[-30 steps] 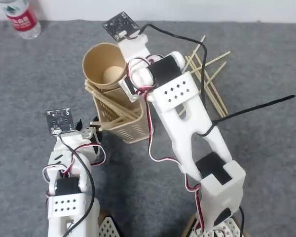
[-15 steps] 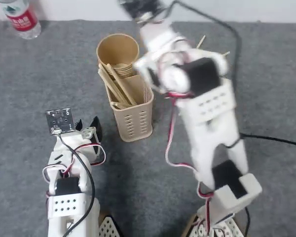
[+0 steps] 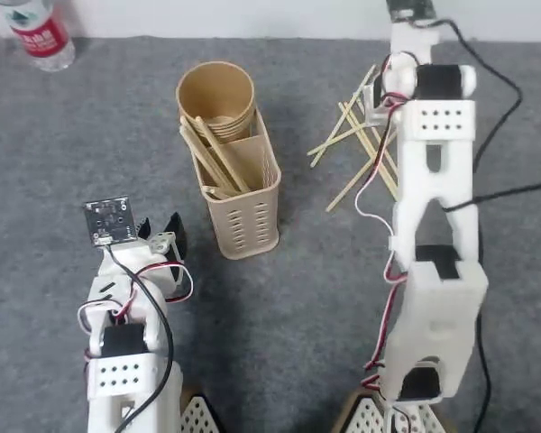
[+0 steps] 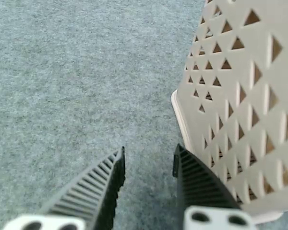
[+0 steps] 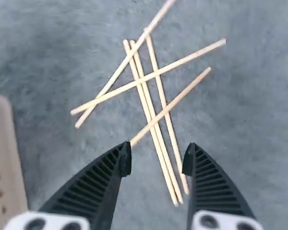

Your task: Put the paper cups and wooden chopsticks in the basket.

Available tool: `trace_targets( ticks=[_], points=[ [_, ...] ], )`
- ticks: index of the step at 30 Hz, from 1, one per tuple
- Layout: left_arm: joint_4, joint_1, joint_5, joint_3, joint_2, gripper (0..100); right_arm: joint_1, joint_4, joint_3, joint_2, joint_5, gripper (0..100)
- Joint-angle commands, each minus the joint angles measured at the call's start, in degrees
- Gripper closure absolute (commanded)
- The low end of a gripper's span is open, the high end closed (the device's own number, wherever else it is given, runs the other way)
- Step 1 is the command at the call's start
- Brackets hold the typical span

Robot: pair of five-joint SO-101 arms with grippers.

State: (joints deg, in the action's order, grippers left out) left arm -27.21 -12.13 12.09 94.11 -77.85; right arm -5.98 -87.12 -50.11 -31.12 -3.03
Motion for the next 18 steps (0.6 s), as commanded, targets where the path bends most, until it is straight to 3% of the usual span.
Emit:
trace_targets(
  ticks=[1,4,8,14,18],
  points=[
    [0.18,0.35,-0.53,-0.92,-0.62,83,-0.92,5.93,-0.26,-2.77,1.93,81.5],
    [0.18,0.35,-0.53,-0.92,-0.62,83,-2.95,11.65,-0.26,-6.73,-2.73,83.1],
    [0.18,0.35,-0.53,-0.92,-0.62,83,-4.53,23.43,-0.26,-12.26,-11.78,99.8],
    [0.26,0.35,-0.53,-0.92,-0.62,83,-1.01,45.85,-0.26,-24.22,-15.91,99.1],
    [0.26,0.35,-0.53,-0.84,-0.62,83,0.57,54.55,-0.35,-30.73,-22.68,99.2]
  ],
)
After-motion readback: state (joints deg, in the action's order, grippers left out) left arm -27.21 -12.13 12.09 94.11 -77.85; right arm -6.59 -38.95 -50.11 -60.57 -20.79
